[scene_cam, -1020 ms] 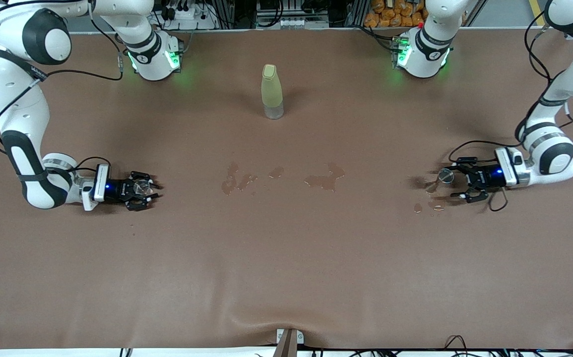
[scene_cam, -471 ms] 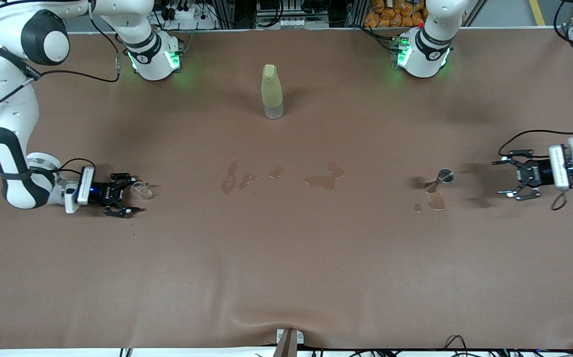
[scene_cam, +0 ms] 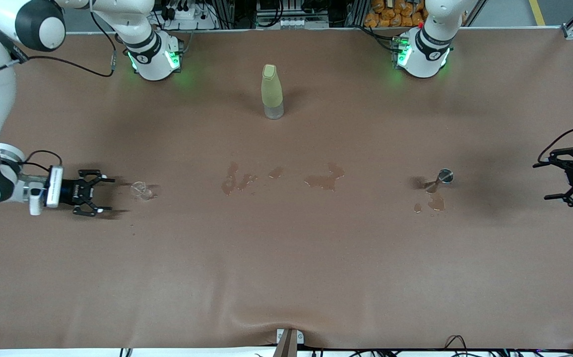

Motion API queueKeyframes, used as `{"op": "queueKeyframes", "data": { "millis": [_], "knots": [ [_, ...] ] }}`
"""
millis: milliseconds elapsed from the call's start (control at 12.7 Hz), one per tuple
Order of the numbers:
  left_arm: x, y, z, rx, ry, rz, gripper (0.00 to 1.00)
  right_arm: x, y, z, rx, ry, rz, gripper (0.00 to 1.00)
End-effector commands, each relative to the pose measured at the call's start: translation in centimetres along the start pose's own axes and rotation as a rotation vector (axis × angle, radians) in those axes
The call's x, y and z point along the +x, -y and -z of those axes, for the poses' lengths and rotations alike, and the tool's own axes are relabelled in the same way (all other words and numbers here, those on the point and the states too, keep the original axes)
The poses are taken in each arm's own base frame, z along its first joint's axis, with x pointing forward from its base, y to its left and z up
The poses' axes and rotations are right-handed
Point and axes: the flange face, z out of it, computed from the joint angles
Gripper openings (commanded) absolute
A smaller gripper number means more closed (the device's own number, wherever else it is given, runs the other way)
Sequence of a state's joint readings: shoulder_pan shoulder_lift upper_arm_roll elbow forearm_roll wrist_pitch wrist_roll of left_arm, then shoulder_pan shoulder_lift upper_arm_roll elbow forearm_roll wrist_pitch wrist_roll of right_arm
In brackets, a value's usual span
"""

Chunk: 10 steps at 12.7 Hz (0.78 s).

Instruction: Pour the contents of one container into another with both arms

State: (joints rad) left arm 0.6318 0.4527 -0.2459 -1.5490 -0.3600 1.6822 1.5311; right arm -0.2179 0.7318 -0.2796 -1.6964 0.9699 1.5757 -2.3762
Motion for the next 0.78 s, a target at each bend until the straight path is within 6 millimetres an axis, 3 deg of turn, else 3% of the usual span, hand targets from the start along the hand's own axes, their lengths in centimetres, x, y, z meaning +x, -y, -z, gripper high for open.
{"op": "queueKeyframes", "data": {
  "millis": [0,314,549,706],
  "knots": [
    [5.0,-2.5,2.3,0.052,0.084,0.121,1.00,7.1,1.2,4.3,0.002,0.134,-0.203,1.00],
    [13.4,-5.9,4.5,0.192,0.170,0.405,1.00,16.5,2.9,8.4,-0.075,0.274,-0.474,1.00],
    [19.0,-8.3,3.9,0.292,0.217,0.611,1.00,23.0,4.3,9.5,-0.161,0.396,-0.718,1.00],
    [22.2,-10.0,2.5,0.326,0.273,0.624,1.00,26.2,5.5,10.3,-0.238,0.463,-0.883,1.00]
  ]
}}
